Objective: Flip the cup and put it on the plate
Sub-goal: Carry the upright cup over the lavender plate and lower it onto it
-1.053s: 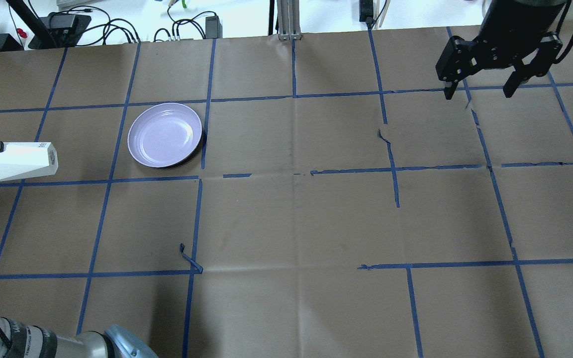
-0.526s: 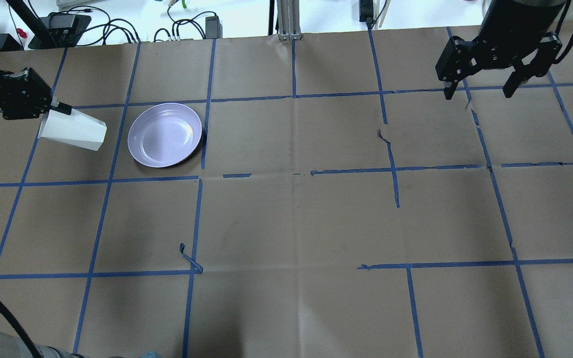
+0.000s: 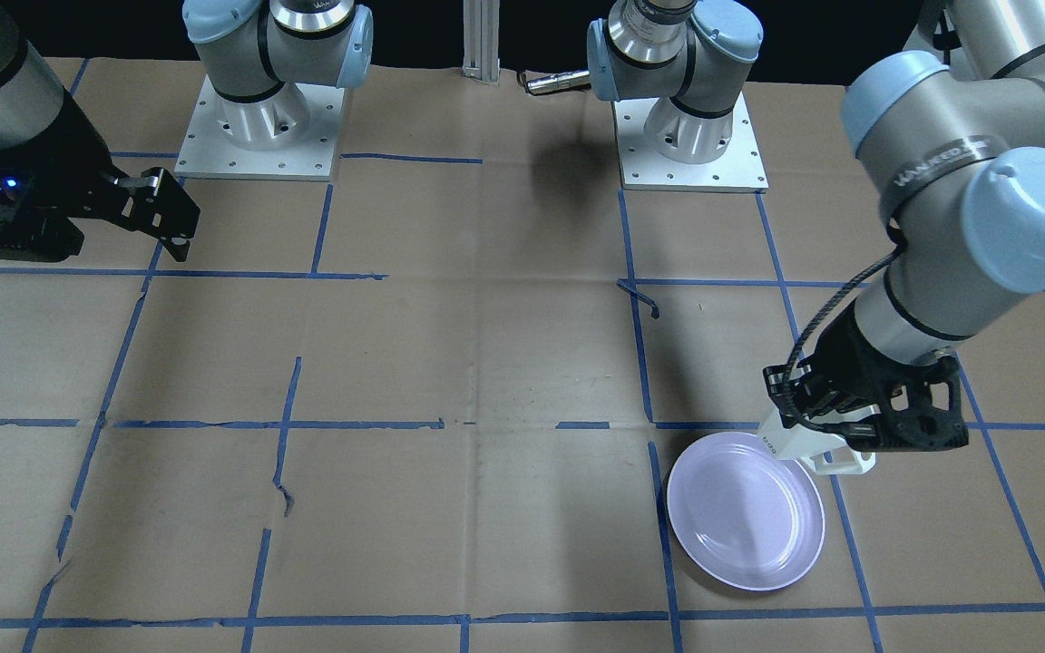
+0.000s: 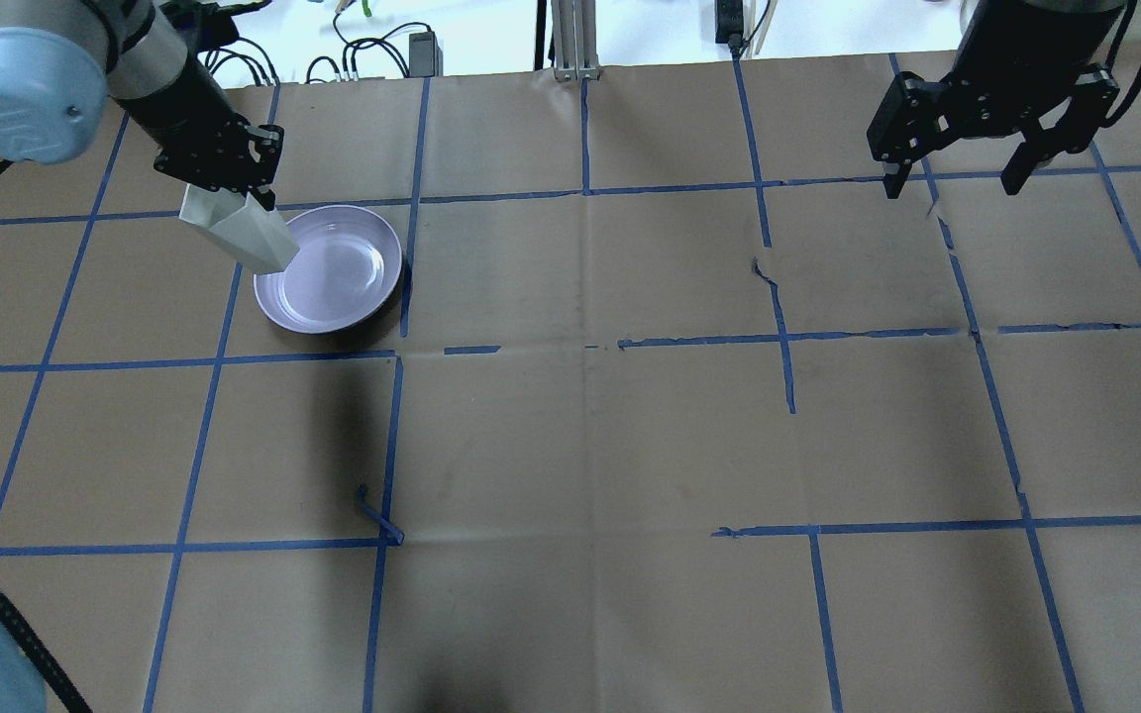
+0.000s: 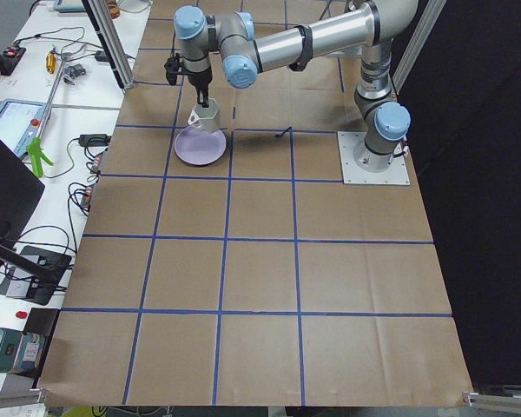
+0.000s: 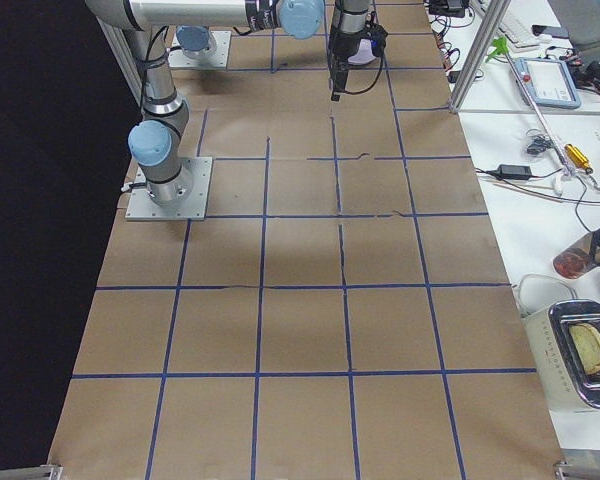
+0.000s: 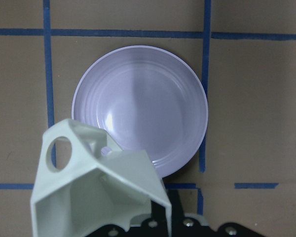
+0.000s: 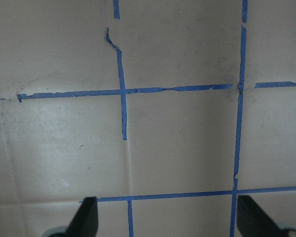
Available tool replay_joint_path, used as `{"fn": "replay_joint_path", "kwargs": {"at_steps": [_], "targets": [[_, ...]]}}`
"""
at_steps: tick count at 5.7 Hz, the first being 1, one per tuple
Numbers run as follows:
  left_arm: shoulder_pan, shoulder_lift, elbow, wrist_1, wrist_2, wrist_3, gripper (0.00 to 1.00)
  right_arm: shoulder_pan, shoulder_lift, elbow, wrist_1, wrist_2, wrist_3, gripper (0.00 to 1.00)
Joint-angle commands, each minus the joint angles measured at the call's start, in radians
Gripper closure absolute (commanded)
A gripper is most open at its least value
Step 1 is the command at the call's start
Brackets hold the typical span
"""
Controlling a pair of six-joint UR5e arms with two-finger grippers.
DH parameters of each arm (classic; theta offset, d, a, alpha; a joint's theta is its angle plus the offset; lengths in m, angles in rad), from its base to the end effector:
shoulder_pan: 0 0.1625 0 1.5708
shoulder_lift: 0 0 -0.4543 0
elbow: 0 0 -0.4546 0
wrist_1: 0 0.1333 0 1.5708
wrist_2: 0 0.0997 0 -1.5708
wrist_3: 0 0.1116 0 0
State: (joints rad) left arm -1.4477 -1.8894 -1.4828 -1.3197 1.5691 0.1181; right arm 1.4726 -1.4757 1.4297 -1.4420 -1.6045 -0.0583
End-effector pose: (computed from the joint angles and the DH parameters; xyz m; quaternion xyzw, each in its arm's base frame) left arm -0.0481 -0.6980 0.3805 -0.0025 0.9999 -0.0103 0.0004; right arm 0.0713 -0.5973 0.5163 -0.0192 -0.9988 -0.0426 0.0136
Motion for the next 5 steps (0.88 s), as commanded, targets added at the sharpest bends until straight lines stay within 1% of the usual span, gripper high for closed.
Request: {"fn": "replay_joint_path", "kwargs": {"at_steps": [1,3,4,5], "targets": [[-0.039,-0.057,-0.051,0.135,0.06,-0.005,1.0,0.0,0.0,0.0,0.0,0.0,0.0,0.0],[-0.042,-0.152,-0.137,0.386,0.063,-0.011,1.0,0.0,0.0,0.0,0.0,0.0,0.0,0.0],[-0.042,-0.161,-0.142,0.392,0.063,-0.011,1.0,0.0,0.0,0.0,0.0,0.0,0.0,0.0],[-0.045,-0.163,-0.143,0.389,0.065,-0.011,0.9,0.0,0.0,0.0,0.0,0.0,0.0,0.0]]}}
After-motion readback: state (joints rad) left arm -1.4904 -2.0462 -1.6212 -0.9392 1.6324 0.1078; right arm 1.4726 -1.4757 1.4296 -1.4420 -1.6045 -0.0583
